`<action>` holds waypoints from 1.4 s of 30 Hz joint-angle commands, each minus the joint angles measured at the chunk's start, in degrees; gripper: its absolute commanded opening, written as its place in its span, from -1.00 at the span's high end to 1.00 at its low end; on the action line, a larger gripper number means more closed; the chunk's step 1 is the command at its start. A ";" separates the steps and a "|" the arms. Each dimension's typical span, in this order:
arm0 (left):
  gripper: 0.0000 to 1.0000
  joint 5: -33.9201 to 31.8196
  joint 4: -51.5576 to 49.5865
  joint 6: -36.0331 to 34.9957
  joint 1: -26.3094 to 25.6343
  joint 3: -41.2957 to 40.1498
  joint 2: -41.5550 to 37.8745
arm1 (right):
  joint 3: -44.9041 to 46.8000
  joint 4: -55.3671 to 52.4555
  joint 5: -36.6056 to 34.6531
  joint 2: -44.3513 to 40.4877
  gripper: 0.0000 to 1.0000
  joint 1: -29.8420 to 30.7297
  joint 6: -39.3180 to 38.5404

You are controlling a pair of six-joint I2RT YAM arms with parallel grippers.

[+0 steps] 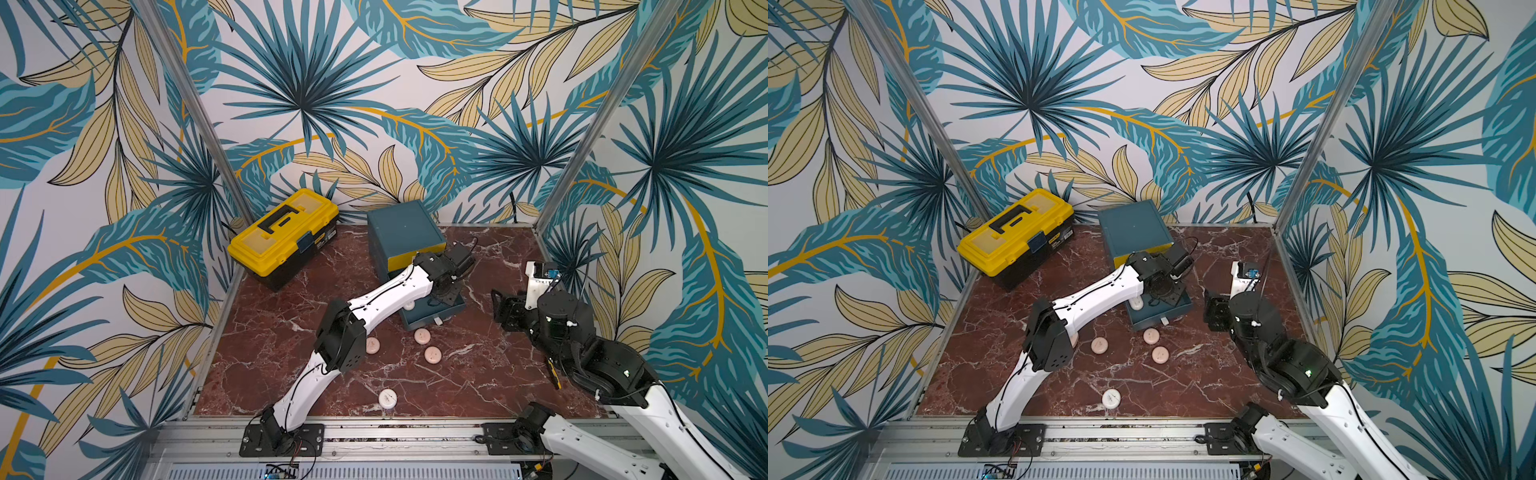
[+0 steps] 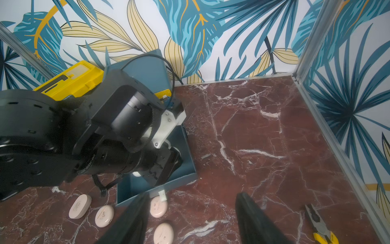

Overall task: Put the bluetooth earphones in the drawer according to color
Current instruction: Place the bluetooth earphone in the drawer, then pick up the Bluetooth earphone from the center of the board.

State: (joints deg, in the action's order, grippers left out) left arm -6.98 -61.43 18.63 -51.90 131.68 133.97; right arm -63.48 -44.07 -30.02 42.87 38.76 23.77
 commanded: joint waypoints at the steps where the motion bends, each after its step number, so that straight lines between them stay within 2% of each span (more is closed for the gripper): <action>1: 0.11 0.48 -0.45 -0.26 0.39 2.10 1.37 | 0.91 -1.28 -0.83 0.36 -0.39 0.07 -0.04; 11: 0.02 2.60 -0.47 -0.39 1.09 2.25 2.43 | 0.64 -1.10 -0.52 1.18 -0.40 0.08 -0.30; 15: -0.11 2.08 -0.78 -0.78 1.27 2.41 2.43 | 0.70 -0.90 -0.32 1.42 -0.40 0.07 -0.39; 21: -0.40 1.27 -0.55 -2.27 1.27 2.70 -0.40 | 0.38 -0.69 0.01 1.55 -0.41 0.02 -0.74; 24: -0.43 1.27 0.10 -3.14 1.10 2.66 -3.23 | 0.21 -0.53 0.44 1.91 -0.41 0.01 -0.83; 25: -0.44 -0.61 0.23 -3.48 0.97 2.70 -4.29 | 0.08 -0.57 0.76 2.01 -0.41 0.07 -0.91; 30: -0.44 -3.52 0.64 -4.57 0.23 2.24 -11.43 | -0.17 -0.01 3.22 1.83 -0.41 0.02 -1.82; 34: -0.45 -7.85 2.13 -4.38 -0.13 -1.77 -19.87 | -0.26 0.30 8.68 2.06 -0.41 0.05 -3.02; 37: -0.45 -13.24 3.99 -3.18 -0.06 -8.27 -28.01 | 0.35 0.29 14.14 3.00 -0.40 0.14 -2.54; 42: -0.50 -20.26 5.88 1.41 2.58 -24.94 -43.68 | 5.00 2.43 22.18 6.28 -0.40 2.06 1.62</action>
State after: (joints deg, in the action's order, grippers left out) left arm -20.97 -55.68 16.97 -51.05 113.56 94.35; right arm -61.82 -42.85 -14.55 47.33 39.38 23.09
